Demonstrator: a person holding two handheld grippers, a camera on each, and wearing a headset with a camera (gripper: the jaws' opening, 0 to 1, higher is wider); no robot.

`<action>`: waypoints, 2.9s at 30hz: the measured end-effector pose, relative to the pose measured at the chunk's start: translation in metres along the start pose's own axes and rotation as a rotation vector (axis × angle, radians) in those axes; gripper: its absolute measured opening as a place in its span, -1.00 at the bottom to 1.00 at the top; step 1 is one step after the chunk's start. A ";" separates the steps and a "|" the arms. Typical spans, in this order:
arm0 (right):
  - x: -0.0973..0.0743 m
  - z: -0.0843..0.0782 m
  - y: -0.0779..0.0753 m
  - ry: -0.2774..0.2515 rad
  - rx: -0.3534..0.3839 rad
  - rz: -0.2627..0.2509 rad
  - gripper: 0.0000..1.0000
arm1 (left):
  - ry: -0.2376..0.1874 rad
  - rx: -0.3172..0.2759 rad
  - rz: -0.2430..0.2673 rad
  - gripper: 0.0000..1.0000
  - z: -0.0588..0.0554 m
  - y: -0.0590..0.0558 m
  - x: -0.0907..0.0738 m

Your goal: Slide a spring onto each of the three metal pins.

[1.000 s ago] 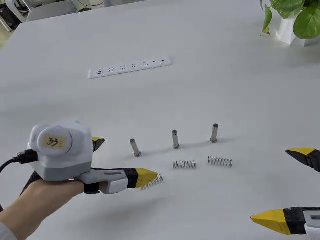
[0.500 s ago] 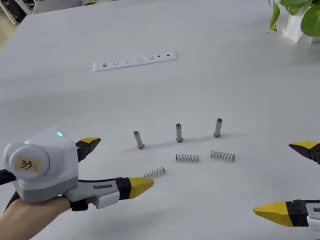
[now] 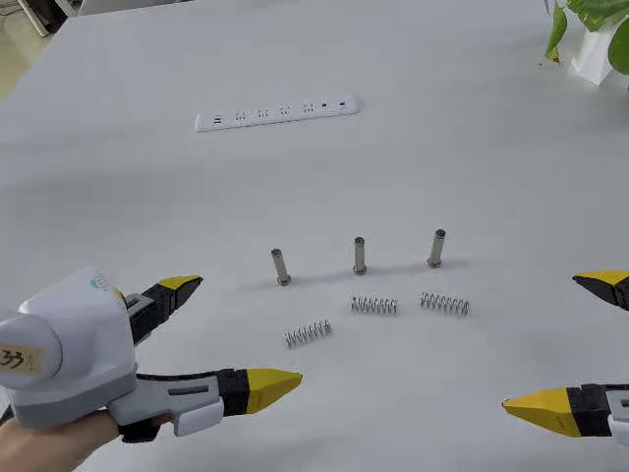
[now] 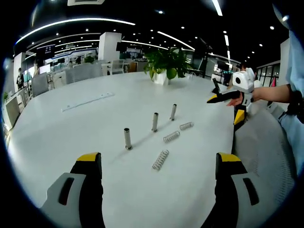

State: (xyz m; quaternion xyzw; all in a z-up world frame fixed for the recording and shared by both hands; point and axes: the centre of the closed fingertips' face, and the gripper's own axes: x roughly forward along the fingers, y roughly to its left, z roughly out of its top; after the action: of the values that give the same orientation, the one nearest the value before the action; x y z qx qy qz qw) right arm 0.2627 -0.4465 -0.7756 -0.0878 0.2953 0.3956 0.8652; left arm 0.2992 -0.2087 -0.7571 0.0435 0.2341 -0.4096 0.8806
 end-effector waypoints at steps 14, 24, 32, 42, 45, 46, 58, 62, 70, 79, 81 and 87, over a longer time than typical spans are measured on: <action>0.000 -0.001 0.001 0.014 -0.014 0.006 0.98 | 0.058 0.117 -0.059 0.80 -0.012 -0.007 0.004; -0.002 -0.004 -0.001 0.021 -0.008 0.000 0.98 | 0.103 0.163 -0.100 0.49 -0.021 0.000 0.023; -0.004 -0.007 0.000 0.027 -0.009 -0.004 0.98 | 0.162 0.189 -0.137 -0.06 -0.029 0.002 0.038; -0.007 -0.010 0.001 0.030 0.001 -0.011 0.98 | 0.249 0.205 -0.153 -0.40 -0.041 0.008 0.053; -0.007 -0.010 0.001 0.029 0.005 -0.014 0.98 | 0.289 0.207 -0.164 -0.50 -0.045 0.007 0.055; -0.008 -0.011 0.001 0.030 0.008 -0.015 0.98 | 0.300 0.219 -0.168 -0.54 -0.046 0.007 0.056; -0.007 -0.015 0.004 0.026 0.024 -0.019 0.98 | 0.401 0.286 -0.237 -0.71 -0.052 -0.001 0.069; -0.007 -0.016 0.005 0.020 0.031 -0.021 0.98 | 0.424 0.309 -0.247 -0.76 -0.054 -0.002 0.072; -0.007 -0.020 0.006 0.017 0.042 -0.025 0.98 | 0.476 0.354 -0.268 -0.78 -0.060 -0.002 0.074; -0.007 -0.021 0.008 0.010 0.052 -0.027 0.98 | 0.498 0.365 -0.273 -0.85 -0.060 -0.002 0.076; -0.006 -0.022 0.009 0.012 0.050 -0.024 0.98 | 0.504 0.402 -0.275 -0.85 -0.060 -0.002 0.076; -0.004 -0.020 0.012 0.010 0.048 -0.018 0.98 | 0.508 0.378 -0.262 -0.85 -0.061 -0.003 0.075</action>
State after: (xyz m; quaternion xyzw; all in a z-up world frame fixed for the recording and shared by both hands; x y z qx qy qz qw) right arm 0.2428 -0.4490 -0.7888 -0.0716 0.3080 0.3803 0.8691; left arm 0.3158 -0.2467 -0.8442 0.2764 0.3695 -0.5313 0.7105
